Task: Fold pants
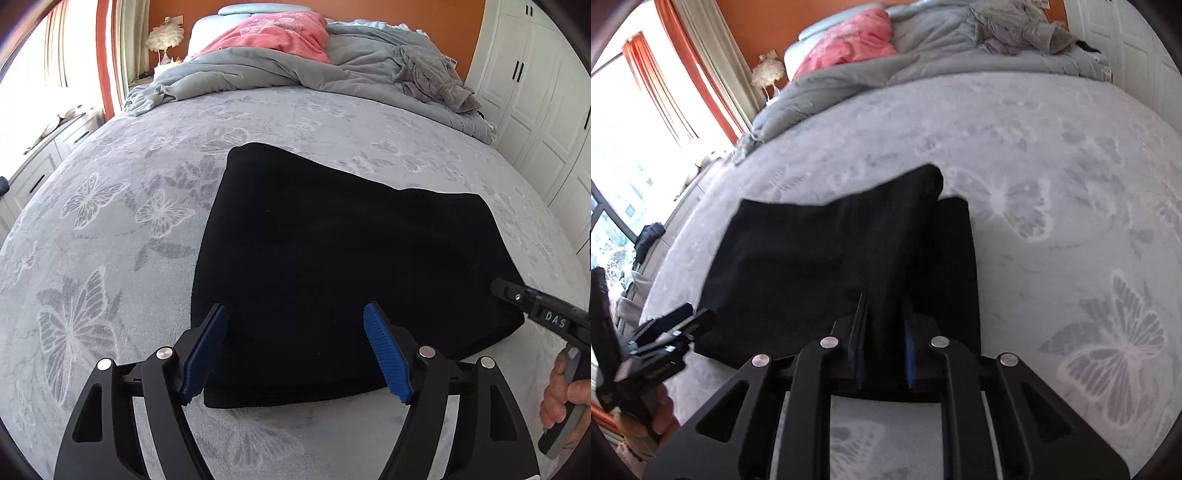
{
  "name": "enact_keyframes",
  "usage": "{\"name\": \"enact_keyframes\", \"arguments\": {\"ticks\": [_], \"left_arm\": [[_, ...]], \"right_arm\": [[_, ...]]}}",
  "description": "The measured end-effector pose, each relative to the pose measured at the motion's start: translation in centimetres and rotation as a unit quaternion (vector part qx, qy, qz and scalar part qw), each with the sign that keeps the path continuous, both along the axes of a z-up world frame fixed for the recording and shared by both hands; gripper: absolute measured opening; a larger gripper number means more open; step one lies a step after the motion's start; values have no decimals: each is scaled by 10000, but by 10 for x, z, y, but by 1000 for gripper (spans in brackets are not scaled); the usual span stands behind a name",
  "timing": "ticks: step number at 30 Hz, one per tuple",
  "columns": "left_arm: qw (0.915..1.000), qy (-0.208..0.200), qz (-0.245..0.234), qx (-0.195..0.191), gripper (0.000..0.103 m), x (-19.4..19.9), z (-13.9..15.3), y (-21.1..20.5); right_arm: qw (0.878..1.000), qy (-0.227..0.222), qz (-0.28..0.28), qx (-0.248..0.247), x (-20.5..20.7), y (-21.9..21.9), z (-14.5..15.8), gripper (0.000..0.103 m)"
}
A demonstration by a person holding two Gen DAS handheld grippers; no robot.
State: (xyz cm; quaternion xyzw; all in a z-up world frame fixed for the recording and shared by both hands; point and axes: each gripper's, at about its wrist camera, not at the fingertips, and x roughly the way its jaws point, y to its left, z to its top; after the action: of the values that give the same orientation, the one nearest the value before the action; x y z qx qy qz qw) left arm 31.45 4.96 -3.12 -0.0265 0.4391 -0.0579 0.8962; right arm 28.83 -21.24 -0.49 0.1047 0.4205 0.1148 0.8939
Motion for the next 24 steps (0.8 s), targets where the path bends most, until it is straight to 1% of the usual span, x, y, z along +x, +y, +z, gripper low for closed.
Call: {"name": "enact_keyframes", "arguments": {"ticks": [1, 2, 3, 4, 5, 6, 7, 8, 10, 12, 13, 14, 15, 16, 17, 18, 19, 20, 21, 22, 23, 24], "left_arm": [[10000, -22, 0, 50, 73, 0, 1, -1], [9999, -51, -4, 97, 73, -1, 2, -2], [9999, -82, -13, 131, 73, -1, 3, -3], [9998, -105, -26, 153, 73, -1, 3, -4], [9998, -105, -26, 170, 74, -1, 3, -4], [9998, -104, -13, 170, 74, -1, 2, -3], [9998, -102, -3, 181, 74, -1, 1, -3], [9998, -86, 13, 201, 74, 0, 0, -3], [9998, -74, 25, 207, 74, -1, -1, -2], [9996, -74, 54, 265, 74, -1, -2, -2], [9996, -65, 61, 269, 75, -1, -3, -1], [9996, -57, 73, 254, 75, -1, -4, 0], [9997, -69, 83, 233, 76, -2, -4, 0], [9996, -77, 108, 238, 77, -3, -4, 0], [9996, -74, 137, 246, 78, -3, -5, 0], [9996, -66, 152, 248, 79, -4, -5, 0], [9996, -62, 164, 239, 79, -5, -5, 1], [9995, -72, 185, 261, 79, -7, -5, 1], [9992, -98, 183, 338, 79, -9, -4, 1], [9989, -124, 167, 427, 79, -11, -4, 0], [9984, -160, 162, 518, 79, -13, -3, 0], [9979, -209, 165, 589, 79, -17, -1, -1]], "right_arm": [[9998, -172, 13, -20, -5, -1, 10, 14], [9996, -254, -18, -86, -8, -3, 12, 14], [9992, -241, -71, -315, -7, -4, 5, 15], [9978, -78, -150, -637, -2, -4, -11, 16], [9955, 199, -180, -905, 6, -4, -34, 24], [9953, 186, -222, -919, 6, -7, -47, 25], [9967, 72, -237, -770, 1, -9, -42, 25], [9977, 67, -261, -627, -4, -10, -31, 23], [9985, -296, -307, -357, -18, -11, -3, 22], [9979, -537, -158, -326, -29, -4, 11, 22], [9982, -479, -57, -346, -28, -1, 7, 21], [9985, -225, 33, -496, -21, 4, -8, 19], [9972, 67, 18, -750, -12, 6, -28, 18], [9955, 136, -19, -933, -6, 6, -41, 13], [9957, -10, -84, -927, -8, 4, -36, 13], [9973, 42, -153, -717, -13, 2, -26, 13], [9988, -12, -226, -428, -18, -1, -13, 16], [9993, -178, -220, -237, -25, -3, -2, 15], [9989, -319, -213, -271, -32, -3, 5, 15], [9983, -316, -215, -451, -34, 0, 2, 15], [9974, -185, -198, -663, -32, 3, -10, 14], [9957, 90, -194, -901, -24, 5, -31, 13]]}}
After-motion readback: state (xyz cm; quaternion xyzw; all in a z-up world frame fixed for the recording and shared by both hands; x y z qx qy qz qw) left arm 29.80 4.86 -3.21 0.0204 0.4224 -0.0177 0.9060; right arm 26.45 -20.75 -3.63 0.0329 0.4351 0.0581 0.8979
